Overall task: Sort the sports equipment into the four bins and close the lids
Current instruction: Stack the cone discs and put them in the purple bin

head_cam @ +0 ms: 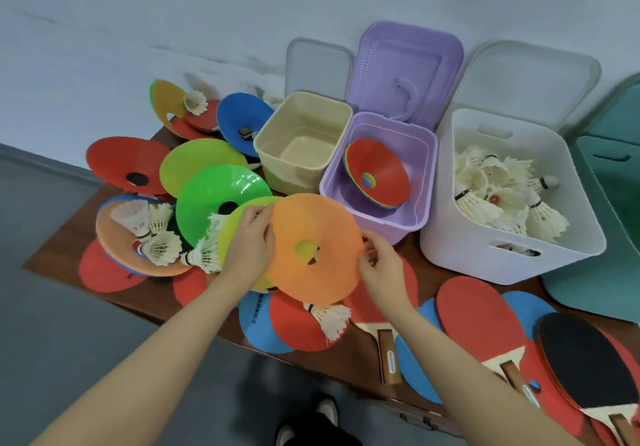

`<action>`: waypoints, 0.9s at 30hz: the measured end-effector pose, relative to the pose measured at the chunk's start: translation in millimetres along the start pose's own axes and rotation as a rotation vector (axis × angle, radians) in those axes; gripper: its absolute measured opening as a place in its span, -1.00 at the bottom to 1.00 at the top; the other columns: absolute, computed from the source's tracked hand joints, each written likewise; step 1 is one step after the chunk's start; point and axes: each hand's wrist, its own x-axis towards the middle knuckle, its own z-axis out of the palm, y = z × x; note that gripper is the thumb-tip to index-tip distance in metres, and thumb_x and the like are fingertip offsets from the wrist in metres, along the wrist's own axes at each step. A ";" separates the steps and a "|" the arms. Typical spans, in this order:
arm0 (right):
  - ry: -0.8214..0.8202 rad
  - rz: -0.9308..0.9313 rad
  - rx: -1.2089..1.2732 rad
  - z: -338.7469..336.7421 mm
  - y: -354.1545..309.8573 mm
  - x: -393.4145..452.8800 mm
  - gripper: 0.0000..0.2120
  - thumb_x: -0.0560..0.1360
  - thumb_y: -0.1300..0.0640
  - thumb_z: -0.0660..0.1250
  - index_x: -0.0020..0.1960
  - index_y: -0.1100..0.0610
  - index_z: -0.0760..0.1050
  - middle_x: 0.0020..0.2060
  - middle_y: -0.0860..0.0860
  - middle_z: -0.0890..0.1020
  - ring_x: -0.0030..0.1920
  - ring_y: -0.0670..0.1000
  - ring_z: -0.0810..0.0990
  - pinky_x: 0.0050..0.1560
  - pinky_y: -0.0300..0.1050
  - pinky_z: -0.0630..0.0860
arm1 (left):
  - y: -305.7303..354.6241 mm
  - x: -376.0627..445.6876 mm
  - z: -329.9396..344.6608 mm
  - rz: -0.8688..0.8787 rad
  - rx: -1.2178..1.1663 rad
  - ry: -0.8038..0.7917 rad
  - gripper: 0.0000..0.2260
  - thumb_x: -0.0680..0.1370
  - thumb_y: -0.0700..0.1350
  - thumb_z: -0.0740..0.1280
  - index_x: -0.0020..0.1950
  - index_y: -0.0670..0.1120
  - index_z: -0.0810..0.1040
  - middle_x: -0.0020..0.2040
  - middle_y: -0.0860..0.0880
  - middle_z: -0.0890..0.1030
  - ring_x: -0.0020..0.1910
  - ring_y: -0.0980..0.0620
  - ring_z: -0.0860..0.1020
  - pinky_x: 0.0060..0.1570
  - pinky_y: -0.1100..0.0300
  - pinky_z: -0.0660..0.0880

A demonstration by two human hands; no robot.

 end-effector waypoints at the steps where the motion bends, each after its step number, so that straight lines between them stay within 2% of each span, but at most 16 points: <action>1: -0.024 -0.007 0.024 6.8 -3.0 7.5 -0.61 0.45 0.33 0.26 0.06 -0.14 0.43 -0.22 -0.15 0.51 -0.25 -0.21 0.45 -0.26 -0.41 0.34 | -7.0 4.0 -4.7 -0.018 0.039 0.003 -0.65 0.53 -0.39 0.23 0.32 -0.34 0.40 0.12 -0.24 0.48 0.08 -0.10 0.44 0.07 0.42 0.20; 5: -0.034 -0.016 0.080 25.9 -6.7 23.7 -0.66 0.41 0.30 0.24 0.08 -0.05 0.48 -0.30 -0.07 0.43 -0.32 -0.14 0.36 -0.29 -0.33 0.31 | -23.8 11.5 -14.6 -0.056 0.121 -0.002 -0.66 0.53 -0.37 0.24 0.31 -0.33 0.42 0.12 -0.22 0.49 0.10 -0.13 0.46 0.07 0.42 0.18; 8: -0.003 -0.016 0.100 37.2 -11.5 32.6 -0.68 0.39 0.29 0.23 0.08 0.03 0.53 -0.29 0.02 0.46 -0.30 -0.08 0.36 -0.27 -0.28 0.33 | -34.3 14.6 -15.6 -0.064 0.119 -0.021 -0.67 0.53 -0.37 0.25 0.30 -0.32 0.44 0.10 -0.22 0.49 0.09 -0.12 0.46 0.07 0.44 0.17; 12: 0.066 -0.058 0.111 47.7 -26.0 37.1 -0.68 0.37 0.24 0.22 0.09 0.07 0.52 -0.16 0.02 0.54 -0.18 -0.09 0.45 -0.20 -0.34 0.38 | -47.5 22.6 -21.1 -0.054 0.078 -0.034 -0.67 0.54 -0.34 0.24 0.32 -0.30 0.43 0.11 -0.18 0.49 0.08 -0.05 0.44 0.07 0.42 0.19; 15: 0.141 -0.059 0.072 55.7 -34.4 41.1 -0.67 0.35 0.24 0.21 0.08 0.11 0.54 -0.16 -0.05 0.55 -0.20 -0.15 0.46 -0.19 -0.43 0.36 | -57.4 31.5 -26.9 -0.015 0.004 -0.061 -0.67 0.54 -0.33 0.25 0.31 -0.27 0.44 0.10 -0.14 0.48 -0.02 0.07 0.41 -0.01 0.43 0.22; 18: 0.257 -0.006 0.093 58.4 -43.5 37.8 -0.67 0.32 0.23 0.20 0.03 0.08 0.56 -0.20 -0.02 0.57 -0.25 -0.16 0.47 -0.22 -0.42 0.36 | -64.2 37.3 -31.1 0.066 -0.082 -0.136 -0.65 0.53 -0.33 0.27 0.32 -0.27 0.44 0.06 -0.12 0.48 -0.11 0.12 0.38 -0.08 0.52 0.24; 20: 0.305 0.018 0.090 59.0 -49.7 33.0 -0.66 0.31 0.24 0.20 0.02 0.07 0.57 -0.22 -0.06 0.58 -0.24 -0.17 0.48 -0.21 -0.41 0.37 | -68.2 42.0 -31.7 0.095 -0.135 -0.158 -0.65 0.53 -0.33 0.28 0.32 -0.27 0.44 0.03 -0.07 0.45 -0.11 0.19 0.35 -0.08 0.60 0.23; 23: 0.360 0.029 0.068 59.8 -56.4 27.0 -0.67 0.33 0.24 0.23 0.03 0.02 0.59 -0.20 -0.10 0.60 -0.22 -0.13 0.49 -0.17 -0.32 0.41 | -68.7 50.1 -30.7 0.122 -0.205 -0.194 -0.64 0.53 -0.31 0.28 0.34 -0.24 0.43 0.02 -0.05 0.45 -0.10 0.23 0.33 -0.06 0.61 0.22; 27: 0.459 0.026 0.053 58.6 -66.3 18.7 -0.71 0.34 0.07 0.24 0.03 -0.03 0.59 -0.18 -0.09 0.61 -0.23 -0.05 0.50 -0.18 -0.25 0.44 | -61.5 56.5 -33.3 0.184 -0.294 -0.210 -0.64 0.53 -0.32 0.27 0.34 -0.24 0.43 0.01 -0.06 0.46 -0.16 0.24 0.35 -0.08 0.58 0.26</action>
